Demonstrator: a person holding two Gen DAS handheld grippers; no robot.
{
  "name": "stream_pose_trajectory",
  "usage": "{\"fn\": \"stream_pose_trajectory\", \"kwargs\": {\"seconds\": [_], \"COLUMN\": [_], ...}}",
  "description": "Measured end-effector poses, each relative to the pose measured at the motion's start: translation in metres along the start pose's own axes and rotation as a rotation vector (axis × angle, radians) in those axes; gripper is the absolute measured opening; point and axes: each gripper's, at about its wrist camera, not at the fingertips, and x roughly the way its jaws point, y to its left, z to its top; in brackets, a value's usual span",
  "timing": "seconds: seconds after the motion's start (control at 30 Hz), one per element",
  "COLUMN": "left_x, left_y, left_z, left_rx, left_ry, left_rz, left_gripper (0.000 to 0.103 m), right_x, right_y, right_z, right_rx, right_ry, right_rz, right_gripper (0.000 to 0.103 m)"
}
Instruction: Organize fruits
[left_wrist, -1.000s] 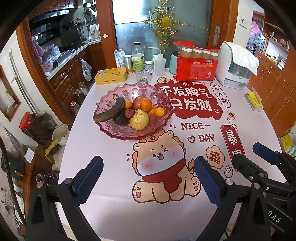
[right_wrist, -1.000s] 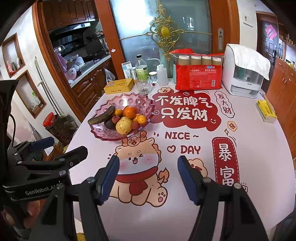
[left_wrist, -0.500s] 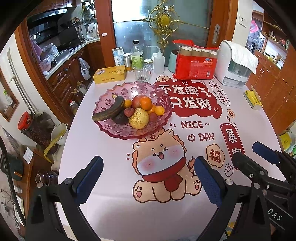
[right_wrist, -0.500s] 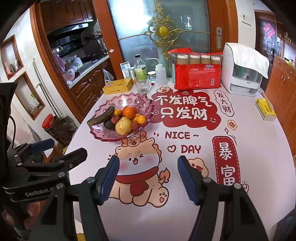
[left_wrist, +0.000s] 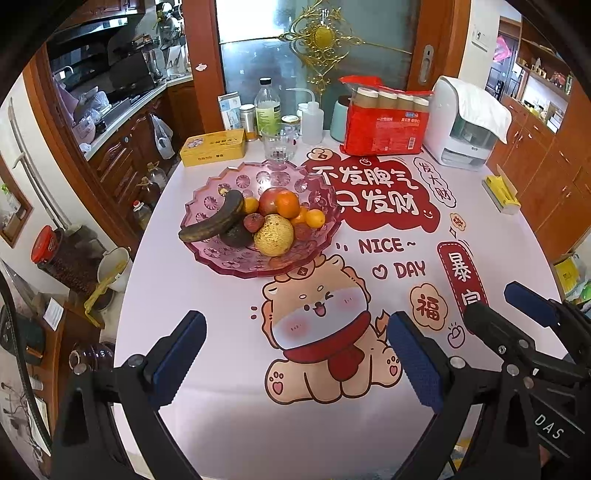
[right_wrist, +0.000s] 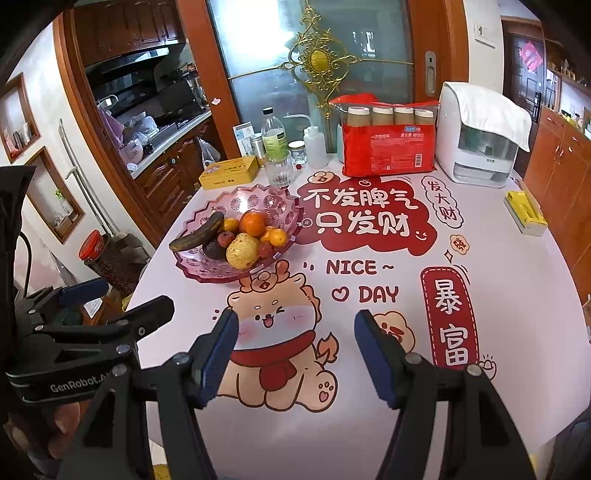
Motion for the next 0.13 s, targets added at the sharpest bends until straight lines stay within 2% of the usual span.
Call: {"fn": "stream_pose_trajectory", "kwargs": {"seconds": [0.13], "left_x": [0.0001], "left_y": [-0.0003], "left_z": [-0.0008], "left_rx": [0.006], "left_ry": [0.003], "left_rz": [-0.002], "left_gripper": [0.098], "right_x": [-0.0003], "right_y": [-0.0001], "right_z": [-0.0017], "right_rx": [0.004], "right_ry": [0.0], "right_rz": [-0.001], "right_gripper": [0.066]}}
